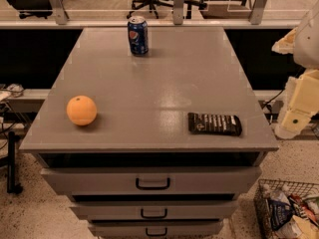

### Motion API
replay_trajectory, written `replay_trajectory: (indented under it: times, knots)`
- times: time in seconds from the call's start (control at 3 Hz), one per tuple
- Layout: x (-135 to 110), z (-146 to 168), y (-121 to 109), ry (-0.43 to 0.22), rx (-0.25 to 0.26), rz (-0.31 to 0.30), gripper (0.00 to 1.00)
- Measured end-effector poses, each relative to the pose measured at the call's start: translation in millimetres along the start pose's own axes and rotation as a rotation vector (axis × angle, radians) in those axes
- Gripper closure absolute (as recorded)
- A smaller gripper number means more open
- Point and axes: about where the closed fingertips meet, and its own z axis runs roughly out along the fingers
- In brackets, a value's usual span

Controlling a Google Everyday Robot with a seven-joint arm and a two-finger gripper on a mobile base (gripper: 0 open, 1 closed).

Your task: Move pepsi can near rxbar chocolate

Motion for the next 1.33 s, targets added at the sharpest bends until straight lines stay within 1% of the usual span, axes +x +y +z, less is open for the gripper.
replay_trajectory:
  times: [0.33,0.67,1.0,1.33]
  knots:
    - [0,0,0,0.0,0.0,0.0,0.0]
    - [-8,6,-12,-0.031,0.025,-0.012,0.0]
    - [-28,18,-52,-0.095,0.085,-0.007,0.0]
    - [-58,37,-95,-0.179,0.131,0.01,0.0]
